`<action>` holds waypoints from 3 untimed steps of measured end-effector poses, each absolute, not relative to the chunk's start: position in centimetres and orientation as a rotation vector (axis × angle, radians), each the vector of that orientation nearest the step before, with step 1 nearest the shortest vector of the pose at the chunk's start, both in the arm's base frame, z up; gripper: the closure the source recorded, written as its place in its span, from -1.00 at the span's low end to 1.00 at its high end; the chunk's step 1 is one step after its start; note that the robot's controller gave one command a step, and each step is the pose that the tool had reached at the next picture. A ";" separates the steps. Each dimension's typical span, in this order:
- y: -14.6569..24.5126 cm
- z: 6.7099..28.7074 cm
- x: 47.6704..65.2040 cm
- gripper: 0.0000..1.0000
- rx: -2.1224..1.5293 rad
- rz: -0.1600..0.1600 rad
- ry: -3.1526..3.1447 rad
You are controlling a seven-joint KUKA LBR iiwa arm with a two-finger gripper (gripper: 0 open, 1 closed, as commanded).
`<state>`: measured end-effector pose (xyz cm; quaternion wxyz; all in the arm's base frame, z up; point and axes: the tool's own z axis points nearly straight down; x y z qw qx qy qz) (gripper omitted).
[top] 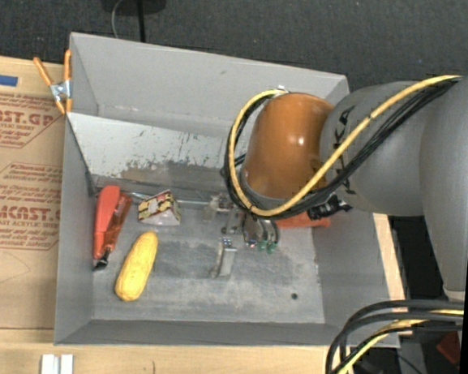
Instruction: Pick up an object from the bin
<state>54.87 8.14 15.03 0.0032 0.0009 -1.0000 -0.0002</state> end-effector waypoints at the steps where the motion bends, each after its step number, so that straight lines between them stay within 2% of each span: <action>1: 8.1 15.5 55.0 -1.00 0.001 -0.002 -3.142; 2: 11.7 13.8 56.7 -1.00 -0.055 0.001 -3.145; 3: 14.9 11.4 56.8 -1.00 0.047 -0.007 -3.143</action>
Offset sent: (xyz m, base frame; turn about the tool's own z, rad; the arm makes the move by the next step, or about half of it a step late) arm 0.0436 0.1156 -0.0500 0.0828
